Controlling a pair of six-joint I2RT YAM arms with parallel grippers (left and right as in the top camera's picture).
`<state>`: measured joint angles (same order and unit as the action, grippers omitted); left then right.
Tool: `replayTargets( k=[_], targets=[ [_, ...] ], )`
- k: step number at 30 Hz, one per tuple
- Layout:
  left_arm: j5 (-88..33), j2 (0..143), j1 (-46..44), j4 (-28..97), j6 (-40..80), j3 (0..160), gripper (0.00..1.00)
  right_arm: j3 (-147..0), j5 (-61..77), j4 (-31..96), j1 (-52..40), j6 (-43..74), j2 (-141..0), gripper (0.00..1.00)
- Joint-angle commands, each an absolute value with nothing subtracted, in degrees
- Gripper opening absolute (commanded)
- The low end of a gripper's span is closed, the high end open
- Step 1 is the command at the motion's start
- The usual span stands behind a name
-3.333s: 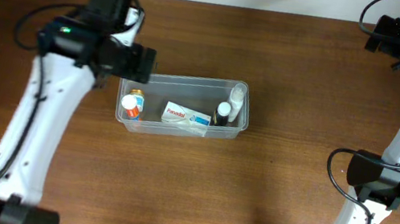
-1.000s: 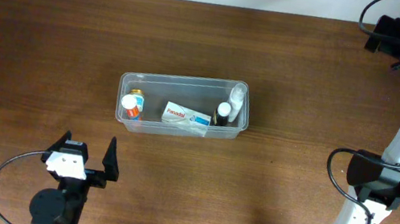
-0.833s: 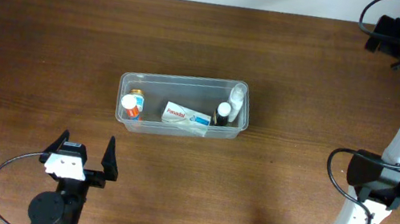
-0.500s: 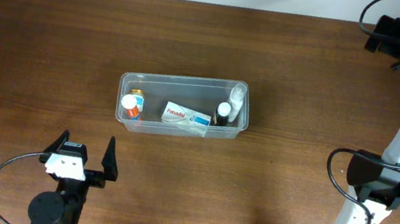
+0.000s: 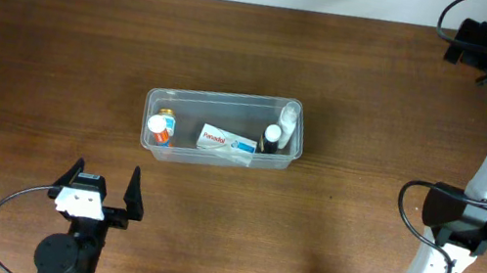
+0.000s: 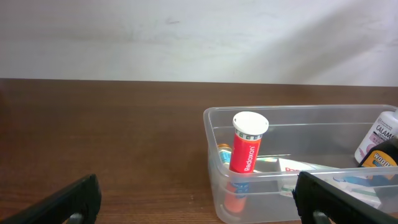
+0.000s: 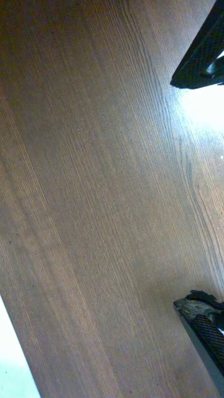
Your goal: Pack container
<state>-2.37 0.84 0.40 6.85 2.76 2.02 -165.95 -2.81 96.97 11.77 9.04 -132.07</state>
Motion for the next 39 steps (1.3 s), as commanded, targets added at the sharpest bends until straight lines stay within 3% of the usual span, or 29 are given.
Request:
replayTargets(
  k=[1,13,24,39],
  targets=[
    [-2.3,0.3,0.7,6.7,1.9,1.6,0.99,-165.9,-3.3,97.3,12.0,9.3,-131.5,0.98],
    [-2.3,0.3,0.7,6.7,1.9,1.6,0.99,-165.9,-5.4,97.3,10.9,8.5,-130.0,0.98],
    [-2.3,0.3,0.7,6.7,1.9,1.6,0.99,-162.0,-13.6,94.0,3.5,4.7,-116.6,0.98],
    [-2.3,0.3,0.7,6.7,1.9,1.6,0.99,-92.0,-7.2,41.0,3.0,4.7,-72.4,0.98]
  ],
)
